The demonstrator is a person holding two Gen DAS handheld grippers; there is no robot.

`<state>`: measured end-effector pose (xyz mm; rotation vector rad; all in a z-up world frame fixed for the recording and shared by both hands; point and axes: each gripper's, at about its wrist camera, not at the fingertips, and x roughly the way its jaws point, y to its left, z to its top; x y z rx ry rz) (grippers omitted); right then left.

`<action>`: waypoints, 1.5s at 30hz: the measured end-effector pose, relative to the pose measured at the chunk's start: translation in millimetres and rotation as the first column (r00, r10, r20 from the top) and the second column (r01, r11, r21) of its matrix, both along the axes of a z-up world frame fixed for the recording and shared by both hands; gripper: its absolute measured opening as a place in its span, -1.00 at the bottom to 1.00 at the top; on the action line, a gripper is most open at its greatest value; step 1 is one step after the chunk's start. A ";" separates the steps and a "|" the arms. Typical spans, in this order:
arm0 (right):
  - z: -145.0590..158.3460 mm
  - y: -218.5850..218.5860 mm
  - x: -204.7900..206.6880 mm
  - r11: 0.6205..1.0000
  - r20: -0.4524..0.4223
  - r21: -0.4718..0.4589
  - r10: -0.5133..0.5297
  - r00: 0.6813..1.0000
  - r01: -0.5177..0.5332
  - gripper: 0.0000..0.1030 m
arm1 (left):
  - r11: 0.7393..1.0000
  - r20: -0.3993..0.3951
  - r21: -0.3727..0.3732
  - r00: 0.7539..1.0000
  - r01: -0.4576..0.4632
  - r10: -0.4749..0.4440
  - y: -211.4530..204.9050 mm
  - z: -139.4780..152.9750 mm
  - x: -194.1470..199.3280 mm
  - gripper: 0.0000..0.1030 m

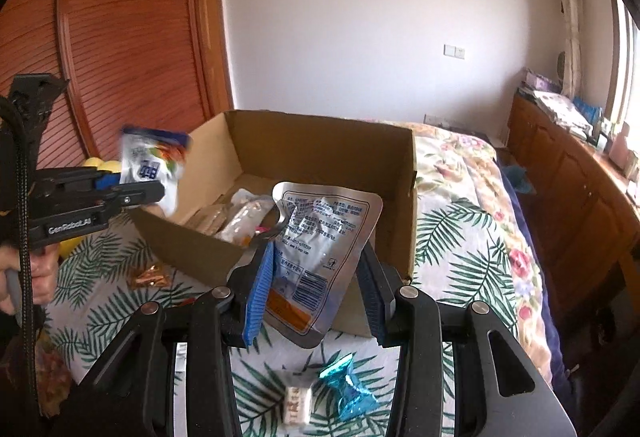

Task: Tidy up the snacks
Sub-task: 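Carry both packets over the box and open both tools to drop them, then withdraw both tools toward the copper foil and red-topped white packets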

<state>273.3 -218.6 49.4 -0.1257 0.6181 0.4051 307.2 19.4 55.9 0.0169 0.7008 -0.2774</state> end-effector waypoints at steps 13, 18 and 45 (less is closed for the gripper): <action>-3.8 11.1 28.7 1.000 -0.041 -0.006 -0.020 0.999 0.020 -0.21 | 1.000 0.005 0.020 1.000 0.002 -0.002 -4.3 0.9 6.9 -0.51; -6.6 19.9 40.3 1.000 -0.060 -0.008 -0.024 0.998 0.023 -0.25 | 1.000 0.008 0.030 1.000 0.003 -0.003 -5.0 2.7 7.1 -0.45; 4.4 38.3 -31.1 0.992 0.002 0.044 0.119 0.993 -0.119 -0.27 | 0.998 0.052 0.037 0.998 0.040 -0.042 14.2 7.0 -57.5 -0.29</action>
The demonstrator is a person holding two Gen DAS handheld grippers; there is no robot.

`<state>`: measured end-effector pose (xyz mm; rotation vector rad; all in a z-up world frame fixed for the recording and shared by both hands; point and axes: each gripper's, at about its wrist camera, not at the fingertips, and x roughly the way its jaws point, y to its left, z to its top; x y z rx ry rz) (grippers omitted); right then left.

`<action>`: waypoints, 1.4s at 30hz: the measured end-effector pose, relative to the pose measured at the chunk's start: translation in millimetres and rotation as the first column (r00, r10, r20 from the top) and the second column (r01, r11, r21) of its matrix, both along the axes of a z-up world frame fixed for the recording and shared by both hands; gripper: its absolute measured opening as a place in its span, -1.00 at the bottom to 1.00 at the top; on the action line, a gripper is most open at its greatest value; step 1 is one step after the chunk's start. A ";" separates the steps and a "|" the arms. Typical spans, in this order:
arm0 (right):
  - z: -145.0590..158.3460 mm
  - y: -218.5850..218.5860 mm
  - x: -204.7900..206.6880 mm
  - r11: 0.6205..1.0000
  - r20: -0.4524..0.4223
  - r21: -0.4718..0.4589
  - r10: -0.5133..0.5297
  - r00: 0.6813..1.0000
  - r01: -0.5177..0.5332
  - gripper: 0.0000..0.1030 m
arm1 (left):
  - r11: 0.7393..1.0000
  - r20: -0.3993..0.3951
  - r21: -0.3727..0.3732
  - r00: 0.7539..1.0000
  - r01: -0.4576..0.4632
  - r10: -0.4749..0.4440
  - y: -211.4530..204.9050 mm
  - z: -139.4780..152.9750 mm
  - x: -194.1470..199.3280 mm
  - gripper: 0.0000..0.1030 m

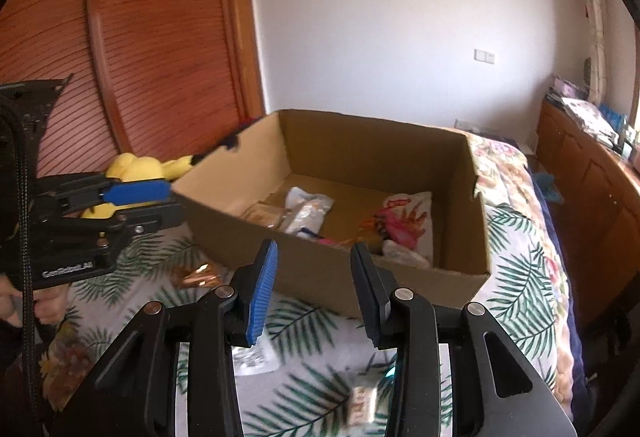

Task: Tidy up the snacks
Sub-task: 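Withdraw both tools toward the copper foil and red-topped white packets, then grasp the red-topped white packet with the right tool while the left tool grasps the copper foil packet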

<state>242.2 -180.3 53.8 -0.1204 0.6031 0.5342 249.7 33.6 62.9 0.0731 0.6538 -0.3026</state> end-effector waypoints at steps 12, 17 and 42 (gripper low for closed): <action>-29.2 23.5 -35.1 0.994 -0.047 -0.014 0.106 0.993 -0.107 -0.21 | 0.999 -0.023 0.033 1.000 0.015 -0.014 11.5 -21.4 -27.6 -0.21; -52.1 32.1 -36.4 0.993 -0.085 -0.025 0.114 0.990 -0.116 -0.07 | 0.999 -0.050 0.036 0.999 0.005 -0.003 18.4 -40.6 -33.8 -0.13; -118.2 70.2 -10.3 0.975 -0.213 -0.144 0.134 0.968 -0.167 0.18 | 0.998 -0.150 0.039 0.987 -0.054 0.060 51.6 -102.4 -33.6 -0.07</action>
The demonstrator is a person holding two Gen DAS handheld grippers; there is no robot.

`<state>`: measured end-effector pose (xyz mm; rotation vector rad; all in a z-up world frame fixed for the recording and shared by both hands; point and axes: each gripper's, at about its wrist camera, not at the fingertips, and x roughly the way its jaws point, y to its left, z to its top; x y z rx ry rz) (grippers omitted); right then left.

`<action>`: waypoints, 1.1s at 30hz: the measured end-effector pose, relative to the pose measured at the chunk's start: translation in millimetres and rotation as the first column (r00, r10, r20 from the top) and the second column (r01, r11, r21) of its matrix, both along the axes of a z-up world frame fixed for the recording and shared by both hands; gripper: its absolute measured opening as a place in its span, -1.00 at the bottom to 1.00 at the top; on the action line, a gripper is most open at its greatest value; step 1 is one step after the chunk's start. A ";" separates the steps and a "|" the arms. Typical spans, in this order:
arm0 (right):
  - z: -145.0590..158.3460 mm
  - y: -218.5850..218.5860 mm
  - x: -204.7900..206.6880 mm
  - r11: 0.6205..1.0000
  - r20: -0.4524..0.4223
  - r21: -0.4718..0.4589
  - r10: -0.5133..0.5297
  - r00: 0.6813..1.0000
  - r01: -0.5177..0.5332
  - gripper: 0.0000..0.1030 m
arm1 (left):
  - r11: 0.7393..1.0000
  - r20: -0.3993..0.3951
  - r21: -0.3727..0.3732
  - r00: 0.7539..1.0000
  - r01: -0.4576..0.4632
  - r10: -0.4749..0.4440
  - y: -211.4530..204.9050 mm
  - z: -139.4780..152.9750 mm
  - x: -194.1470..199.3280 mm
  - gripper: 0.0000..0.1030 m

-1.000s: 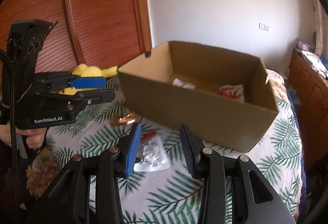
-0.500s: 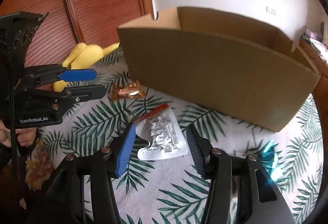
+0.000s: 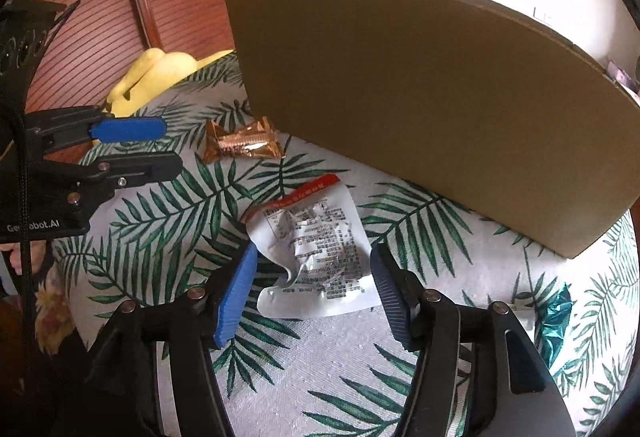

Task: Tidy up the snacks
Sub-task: 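Grasp the red-topped white packet with the right tool while the left tool grasps the copper foil packet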

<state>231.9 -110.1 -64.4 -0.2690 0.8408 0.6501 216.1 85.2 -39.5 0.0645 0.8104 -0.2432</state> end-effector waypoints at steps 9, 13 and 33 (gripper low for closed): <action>-3.2 10.2 7.0 0.999 0.005 -0.039 -0.008 1.000 0.009 0.30 | 1.000 -0.005 -0.001 1.000 -0.005 0.005 2.8 -2.3 2.1 -0.07; -4.8 11.3 10.1 0.998 0.002 -0.054 -0.010 1.000 0.010 0.32 | 1.000 -0.008 0.000 1.000 -0.001 0.001 1.3 -4.4 5.5 -0.07; -4.9 4.6 0.8 0.999 0.018 -0.048 0.005 1.000 -0.004 0.20 | 0.998 -0.035 0.063 0.999 -0.005 0.007 -18.6 -23.5 53.5 -0.07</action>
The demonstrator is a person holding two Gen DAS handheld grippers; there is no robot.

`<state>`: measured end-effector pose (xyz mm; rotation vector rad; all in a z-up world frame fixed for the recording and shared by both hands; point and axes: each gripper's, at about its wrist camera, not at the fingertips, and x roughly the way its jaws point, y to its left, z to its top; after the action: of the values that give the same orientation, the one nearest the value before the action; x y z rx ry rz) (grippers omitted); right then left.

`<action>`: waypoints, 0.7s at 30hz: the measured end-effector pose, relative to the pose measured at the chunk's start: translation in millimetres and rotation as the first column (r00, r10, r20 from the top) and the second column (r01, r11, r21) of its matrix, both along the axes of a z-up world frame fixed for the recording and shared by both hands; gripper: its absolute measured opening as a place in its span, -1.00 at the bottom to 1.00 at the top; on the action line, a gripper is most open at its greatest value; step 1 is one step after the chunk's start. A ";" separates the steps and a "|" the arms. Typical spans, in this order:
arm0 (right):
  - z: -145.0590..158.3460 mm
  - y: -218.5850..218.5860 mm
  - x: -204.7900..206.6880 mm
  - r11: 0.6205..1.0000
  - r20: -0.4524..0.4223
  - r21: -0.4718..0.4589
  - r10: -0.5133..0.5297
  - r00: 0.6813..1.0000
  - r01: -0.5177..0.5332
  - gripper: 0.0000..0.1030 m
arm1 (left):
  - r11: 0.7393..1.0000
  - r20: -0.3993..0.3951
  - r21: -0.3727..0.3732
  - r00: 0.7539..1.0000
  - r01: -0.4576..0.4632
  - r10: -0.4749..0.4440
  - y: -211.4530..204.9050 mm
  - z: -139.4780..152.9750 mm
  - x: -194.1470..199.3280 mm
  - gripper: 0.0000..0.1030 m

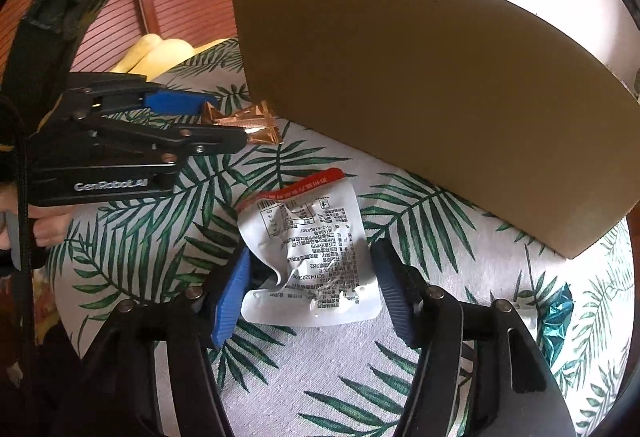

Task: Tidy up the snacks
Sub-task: 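Grasp the red-topped white packet with the right tool while the left tool grasps the copper foil packet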

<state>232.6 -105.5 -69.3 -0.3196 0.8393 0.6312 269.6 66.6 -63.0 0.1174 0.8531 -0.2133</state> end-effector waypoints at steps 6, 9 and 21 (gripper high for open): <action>0.0 0.8 -0.1 1.000 0.002 0.000 -0.001 1.000 0.001 0.20 | 1.000 -0.021 0.004 1.000 -0.009 0.009 -2.1 -5.3 10.2 -0.07; 0.3 0.4 -0.3 1.000 0.002 -0.001 0.000 1.000 0.000 0.20 | 1.000 -0.030 0.006 0.999 -0.011 0.012 -2.2 -7.6 14.0 -0.07; 0.2 0.3 -0.1 1.000 0.002 0.001 0.000 1.000 0.000 0.20 | 1.000 -0.030 0.009 1.000 -0.008 0.008 -7.2 -7.8 9.6 -0.07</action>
<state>232.5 -105.2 -69.2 -0.3193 0.8376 0.6309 279.3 59.4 -70.7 0.1194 0.8839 -0.2045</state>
